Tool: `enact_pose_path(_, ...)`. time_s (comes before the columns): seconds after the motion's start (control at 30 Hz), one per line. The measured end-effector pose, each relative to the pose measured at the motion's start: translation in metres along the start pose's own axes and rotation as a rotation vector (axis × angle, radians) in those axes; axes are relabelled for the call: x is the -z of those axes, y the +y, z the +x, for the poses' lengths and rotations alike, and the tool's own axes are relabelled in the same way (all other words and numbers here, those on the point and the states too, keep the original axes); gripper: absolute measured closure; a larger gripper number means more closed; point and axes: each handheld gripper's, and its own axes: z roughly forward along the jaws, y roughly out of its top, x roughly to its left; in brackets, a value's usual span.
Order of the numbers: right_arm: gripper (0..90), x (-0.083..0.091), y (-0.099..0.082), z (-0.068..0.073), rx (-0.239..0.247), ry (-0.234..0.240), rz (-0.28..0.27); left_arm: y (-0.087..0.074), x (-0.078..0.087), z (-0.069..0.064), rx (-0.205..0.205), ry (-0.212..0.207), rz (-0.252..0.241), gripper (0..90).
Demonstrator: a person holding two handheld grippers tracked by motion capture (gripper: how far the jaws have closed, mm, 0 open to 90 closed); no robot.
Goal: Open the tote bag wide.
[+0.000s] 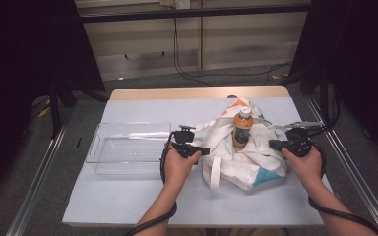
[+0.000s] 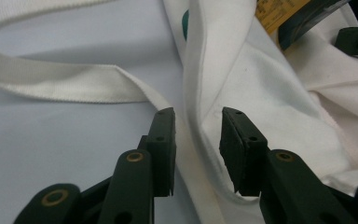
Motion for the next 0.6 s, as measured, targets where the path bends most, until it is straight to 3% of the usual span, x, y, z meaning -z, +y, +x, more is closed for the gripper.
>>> enact_pose_path(0.2, 88.0, 0.000, 0.003, 0.002, 0.004, 0.000, 0.015, 0.014, 0.004, -0.005, -0.018, -0.015, -0.010, 64.0)
enact_pose_path(0.27, 88.0, 0.000, 0.004, 0.002, 0.004, 0.003, 0.012, 0.018, 0.006, -0.007, -0.038, -0.001, -0.012, 64.6)
enact_pose_path(0.43, 88.2, 0.000, 0.005, 0.001, 0.006, 0.002, 0.012, 0.024, 0.008, -0.008, -0.041, -0.001, -0.016, 65.7)
enact_pose_path(0.6, 88.2, 0.000, 0.004, 0.001, 0.007, 0.001, 0.011, 0.030, 0.014, -0.011, -0.060, 0.009, -0.032, 71.4)
